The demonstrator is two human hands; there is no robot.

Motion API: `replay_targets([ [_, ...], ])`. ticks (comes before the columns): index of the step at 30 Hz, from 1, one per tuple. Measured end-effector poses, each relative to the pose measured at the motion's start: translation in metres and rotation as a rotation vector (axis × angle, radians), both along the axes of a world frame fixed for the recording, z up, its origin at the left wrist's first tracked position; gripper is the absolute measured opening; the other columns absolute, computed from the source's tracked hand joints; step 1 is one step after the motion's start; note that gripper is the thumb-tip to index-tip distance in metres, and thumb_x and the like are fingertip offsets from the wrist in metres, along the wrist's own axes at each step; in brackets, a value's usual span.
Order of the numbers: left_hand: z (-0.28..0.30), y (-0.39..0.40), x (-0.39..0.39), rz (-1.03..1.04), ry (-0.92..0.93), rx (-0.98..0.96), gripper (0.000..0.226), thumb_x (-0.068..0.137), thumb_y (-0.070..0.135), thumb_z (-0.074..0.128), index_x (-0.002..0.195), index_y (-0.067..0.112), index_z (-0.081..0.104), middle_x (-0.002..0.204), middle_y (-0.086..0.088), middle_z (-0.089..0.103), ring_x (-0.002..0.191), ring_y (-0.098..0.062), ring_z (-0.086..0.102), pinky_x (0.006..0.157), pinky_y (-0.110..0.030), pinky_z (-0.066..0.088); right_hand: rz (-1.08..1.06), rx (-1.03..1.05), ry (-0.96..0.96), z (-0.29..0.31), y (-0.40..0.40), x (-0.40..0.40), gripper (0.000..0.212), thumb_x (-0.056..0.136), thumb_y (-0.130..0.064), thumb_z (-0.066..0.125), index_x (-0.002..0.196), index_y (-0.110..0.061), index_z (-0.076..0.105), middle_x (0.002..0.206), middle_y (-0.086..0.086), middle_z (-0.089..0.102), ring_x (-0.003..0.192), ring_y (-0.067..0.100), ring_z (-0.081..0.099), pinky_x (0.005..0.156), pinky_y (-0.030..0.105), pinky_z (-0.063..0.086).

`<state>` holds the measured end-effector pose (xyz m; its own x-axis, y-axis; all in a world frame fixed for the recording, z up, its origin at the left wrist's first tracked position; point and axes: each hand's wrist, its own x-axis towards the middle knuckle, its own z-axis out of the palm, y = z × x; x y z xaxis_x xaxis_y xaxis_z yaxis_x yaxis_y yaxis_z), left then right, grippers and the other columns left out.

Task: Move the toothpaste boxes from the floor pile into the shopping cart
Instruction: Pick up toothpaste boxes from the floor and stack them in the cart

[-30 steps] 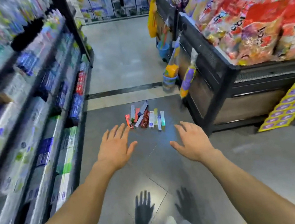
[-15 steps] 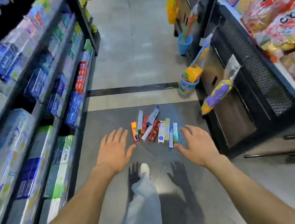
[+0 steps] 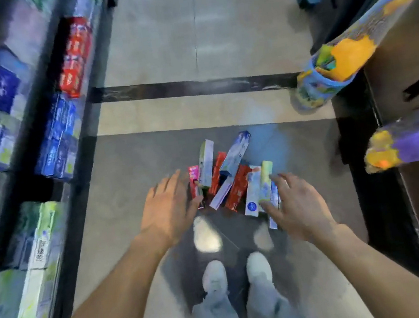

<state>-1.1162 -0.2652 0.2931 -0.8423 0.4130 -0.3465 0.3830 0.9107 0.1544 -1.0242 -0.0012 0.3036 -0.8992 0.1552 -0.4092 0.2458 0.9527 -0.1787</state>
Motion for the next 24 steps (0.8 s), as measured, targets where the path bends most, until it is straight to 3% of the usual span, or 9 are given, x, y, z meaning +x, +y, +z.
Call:
replay_targets([
  [4, -0.130, 0.023, -0.030, 0.037, -0.011, 0.026, 0.084, 0.090, 0.067, 0.013, 0.150, 0.016, 0.039, 0.157, -0.008, 0.039, 0.141, -0.029, 0.039, 0.113, -0.042, 0.031, 0.019, -0.034, 0.031, -0.130, 0.005, -0.046, 0.073, 0.093, -0.063, 0.040, 0.147, -0.014, 0.044, 0.148, 0.010, 0.048, 0.133, 0.032, 0.046, 0.109, 0.040, 0.036],
  [9, -0.293, 0.036, -0.067, 0.095, 0.012, 0.069, 0.068, 0.101, 0.058, 0.034, 0.156, 0.018, 0.029, 0.163, -0.005, 0.029, 0.148, -0.024, 0.028, 0.118, -0.040, 0.023, 0.052, -0.057, 0.076, -0.284, 0.012, -0.098, 0.070, 0.095, -0.060, 0.046, 0.150, -0.017, 0.038, 0.152, 0.005, 0.043, 0.139, 0.025, 0.038, 0.113, 0.038, 0.030],
  [11, -0.302, 0.037, -0.083, 0.111, 0.036, 0.096, 0.068, 0.101, 0.059, 0.034, 0.155, 0.018, 0.030, 0.162, -0.006, 0.029, 0.147, -0.025, 0.028, 0.118, -0.041, 0.024, -0.001, -0.064, 0.095, -0.295, 0.018, -0.114, 0.071, 0.094, -0.062, 0.045, 0.149, -0.017, 0.040, 0.149, 0.006, 0.046, 0.135, 0.026, 0.043, 0.111, 0.040, 0.034],
  [12, -0.345, 0.035, -0.092, 0.122, 0.050, 0.114, 0.068, 0.101, 0.059, 0.035, 0.155, 0.018, 0.029, 0.162, -0.006, 0.029, 0.147, -0.025, 0.028, 0.118, -0.041, 0.024, -0.006, -0.057, 0.119, -0.340, 0.017, -0.124, 0.071, 0.094, -0.062, 0.046, 0.149, -0.018, 0.040, 0.147, 0.006, 0.047, 0.134, 0.026, 0.045, 0.109, 0.041, 0.037],
  [15, -0.386, 0.037, -0.123, 0.093, 0.095, 0.107, 0.070, 0.100, 0.059, 0.036, 0.156, 0.019, 0.028, 0.163, -0.006, 0.029, 0.148, -0.025, 0.028, 0.119, -0.043, 0.025, -0.064, -0.063, 0.174, -0.384, 0.025, -0.150, 0.067, 0.093, -0.059, 0.050, 0.145, -0.017, 0.045, 0.142, 0.009, 0.052, 0.131, 0.029, 0.048, 0.104, 0.040, 0.039],
  [19, -0.415, 0.041, -0.151, 0.059, 0.132, 0.098, 0.072, 0.100, 0.061, 0.033, 0.157, 0.018, 0.025, 0.162, -0.007, 0.030, 0.147, -0.025, 0.030, 0.119, -0.043, 0.027, -0.077, -0.046, 0.207, -0.413, 0.036, -0.181, 0.062, 0.094, -0.058, 0.049, 0.139, -0.015, 0.047, 0.138, 0.013, 0.054, 0.128, 0.033, 0.049, 0.102, 0.041, 0.039],
  [24, -0.422, 0.049, -0.180, 0.061, 0.085, 0.065, 0.079, 0.098, 0.068, 0.030, 0.158, 0.017, 0.021, 0.160, -0.006, 0.034, 0.145, -0.026, 0.034, 0.118, -0.043, 0.028, -0.311, -0.136, 0.178, -0.427, 0.048, -0.211, 0.069, 0.090, -0.068, 0.047, 0.129, -0.011, 0.049, 0.127, 0.018, 0.060, 0.120, 0.038, 0.055, 0.094, 0.045, 0.045],
])
